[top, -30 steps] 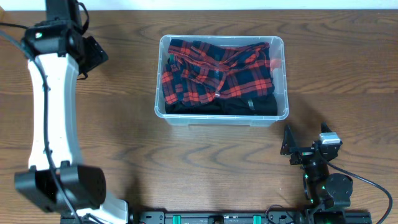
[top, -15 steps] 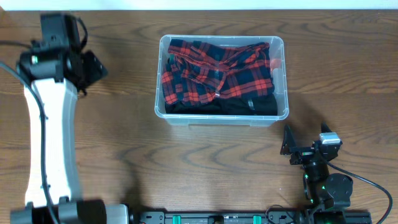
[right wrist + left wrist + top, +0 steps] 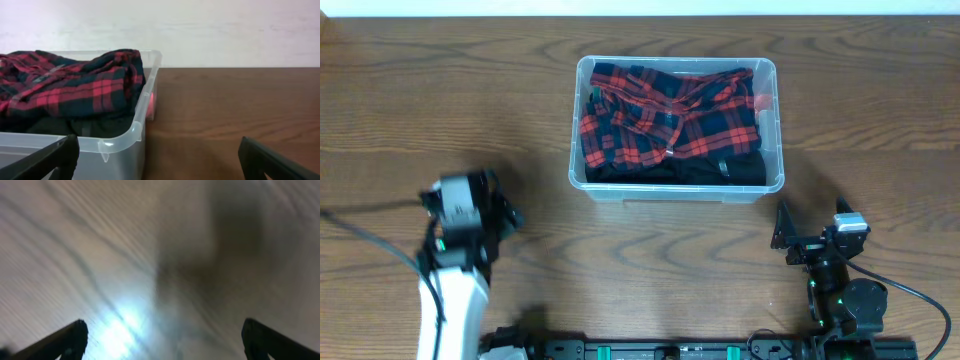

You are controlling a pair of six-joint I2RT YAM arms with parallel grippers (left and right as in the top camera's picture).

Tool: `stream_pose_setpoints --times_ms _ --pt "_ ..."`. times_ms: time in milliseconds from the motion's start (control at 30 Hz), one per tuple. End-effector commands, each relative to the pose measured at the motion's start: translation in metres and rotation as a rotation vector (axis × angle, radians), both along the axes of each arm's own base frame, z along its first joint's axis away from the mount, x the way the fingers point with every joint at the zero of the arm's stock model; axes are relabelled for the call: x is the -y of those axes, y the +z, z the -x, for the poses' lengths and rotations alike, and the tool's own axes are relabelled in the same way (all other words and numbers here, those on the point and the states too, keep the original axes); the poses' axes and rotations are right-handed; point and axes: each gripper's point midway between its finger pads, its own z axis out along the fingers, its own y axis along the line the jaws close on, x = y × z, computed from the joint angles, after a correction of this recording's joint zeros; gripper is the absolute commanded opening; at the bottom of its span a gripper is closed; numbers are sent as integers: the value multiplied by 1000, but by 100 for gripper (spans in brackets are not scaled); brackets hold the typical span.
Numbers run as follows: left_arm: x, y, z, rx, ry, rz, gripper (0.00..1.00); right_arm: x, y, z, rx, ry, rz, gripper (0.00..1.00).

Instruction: Pack container

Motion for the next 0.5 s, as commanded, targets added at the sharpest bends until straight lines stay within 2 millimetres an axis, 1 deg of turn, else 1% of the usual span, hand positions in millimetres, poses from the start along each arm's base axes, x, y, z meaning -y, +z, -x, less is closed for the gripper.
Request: stream_pose_setpoints --times_ms 0,100,167,333,467 --pt "1 -17 6 109 31 0 98 2 0 0 0 -10 -10 99" --pt "0 -27 2 226 29 -11 98 2 0 0 0 -10 -10 99" --pt "0 -29 -3 303 26 -17 98 2 0 0 0 -10 -10 99" --pt "4 -31 -15 487 2 -18 98 2 0 0 0 -10 -10 99" --pt "10 -33 -20 568 -67 -29 98 2 0 0 0 -10 -10 99"
